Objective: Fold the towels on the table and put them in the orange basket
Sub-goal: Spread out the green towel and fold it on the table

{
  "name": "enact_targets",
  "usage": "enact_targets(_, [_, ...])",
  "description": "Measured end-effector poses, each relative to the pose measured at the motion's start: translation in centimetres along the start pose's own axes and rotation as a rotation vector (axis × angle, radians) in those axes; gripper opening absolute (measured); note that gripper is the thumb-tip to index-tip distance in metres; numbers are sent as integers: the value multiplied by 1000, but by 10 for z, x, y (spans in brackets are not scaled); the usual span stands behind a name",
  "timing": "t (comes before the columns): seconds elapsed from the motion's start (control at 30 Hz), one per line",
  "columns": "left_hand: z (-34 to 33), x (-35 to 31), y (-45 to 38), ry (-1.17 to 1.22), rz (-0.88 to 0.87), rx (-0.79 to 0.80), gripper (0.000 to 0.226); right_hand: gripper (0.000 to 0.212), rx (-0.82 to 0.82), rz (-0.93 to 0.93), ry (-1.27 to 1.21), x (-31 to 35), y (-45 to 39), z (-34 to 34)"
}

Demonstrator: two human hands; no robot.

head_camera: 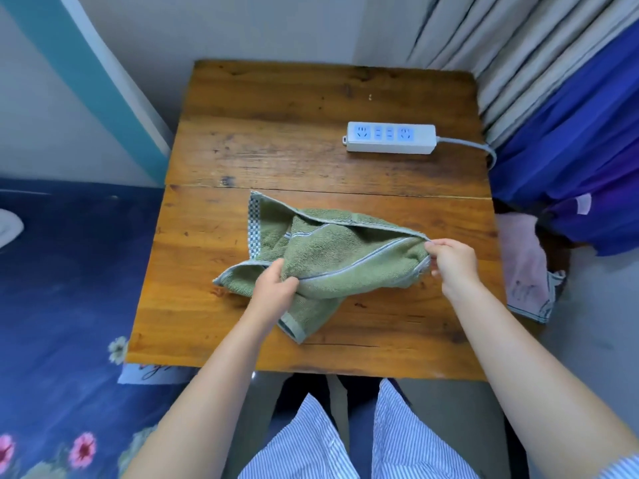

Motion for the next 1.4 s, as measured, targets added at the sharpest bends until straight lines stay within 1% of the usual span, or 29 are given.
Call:
enact_targets(0.07, [9,4,-2,94,37,33,37,26,-2,-11,-40,3,1,-1])
enact_targets(0.17, [30,3,-1,134,37,16,38,22,3,-23,-104,8,4,-6])
enact_targets(0.27, [42,-9,4,228,-22,50,23,21,23,-18,-155,14,9,-15])
enact_targets(0.33, [55,-16,9,357,-37,6,8,23,36,0,-204,24,14,-22])
enact_targets(0.37, [64,-21,11,409,-47,-29,7,24,40,12,-219,31,17,-25])
enact_targets(0.4, [73,-27,12,412,-68,-78,15,26,45,32,-224,38,19,-27])
enact_targets(0.43, [86,-35,13,330,-119,-162,21,26,58,62,-220,45,21,-30])
enact_targets(0.47, [102,-48,16,159,-209,-296,24,27,79,100,-215,53,24,-33])
enact_targets(0.5, [120,-65,24,-61,-319,-476,23,28,106,143,-216,60,27,-37])
enact_targets(0.53, [136,-85,37,-278,-443,-690,19,30,130,186,-218,67,32,-41])
enact_targets(0.57, [142,-105,53,-460,-594,-864,12,30,139,226,-204,71,35,-43])
enact_targets(0.6, [136,-120,65,-598,-748,-957,6,31,133,253,-174,71,37,-43])
enact_targets(0.63, [123,-128,72,-707,-887,-980,5,30,118,266,-134,66,39,-42])
enact_targets(0.67, [104,-130,73,-803,-991,-945,8,29,102,263,-89,59,40,-40])
enact_targets(0.7, [82,-123,69,-911,-1043,-868,8,28,91,242,-33,45,39,-38])
enact_targets(0.73, [58,-110,62,-1021,-1057,-765,6,24,89,212,29,29,39,-37])
enact_targets(0.77, [34,-91,49,-1141,-984,-608,15,19,93,181,98,13,39,-38])
enact_targets(0.8, [11,-62,33,-1277,-828,-432,25,14,100,156,184,-4,40,-38])
enact_targets(0.83, [-3,-31,20,-1376,-624,-236,32,13,115,147,274,-18,42,-40])
enact_targets(0.87, [-15,0,9,-1385,-482,-85,37,14,135,146,358,-30,44,-42])
enact_targets(0.93, [-29,45,1,-1316,-277,133,40,17,141,126,458,-47,49,-44])
enact_targets(0.97, [-27,49,1,-1237,-233,146,37,17,135,116,479,-50,50,-45])
enact_targets(1.0, [-23,48,0,-1148,-215,102,31,16,129,117,495,-53,51,-46])
enact_targets(1.07, [2,41,-3,-876,-134,-89,21,15,109,139,527,-52,51,-46])
enact_targets(1.1, [16,40,-5,-772,-85,-179,22,17,91,149,535,-49,50,-46])
enact_targets(1.17, [35,41,-11,-672,0,-299,29,20,60,170,555,-43,47,-45])
enact_targets(1.27, [41,42,-21,-646,94,-318,36,23,49,185,578,-36,42,-43])
enact_targets(1.4, [37,50,-28,-574,186,-299,37,17,35,141,465,-35,39,-33])
Point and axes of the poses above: each hand's wrist, its own y-axis away from the middle knuckle, its own z-axis out of the back of the hand, x = y × z, the point moved 9 cm from there along -y, towards the middle knuckle, and after that the axes turned 13 degrees about -y, right-handed, at the moved point
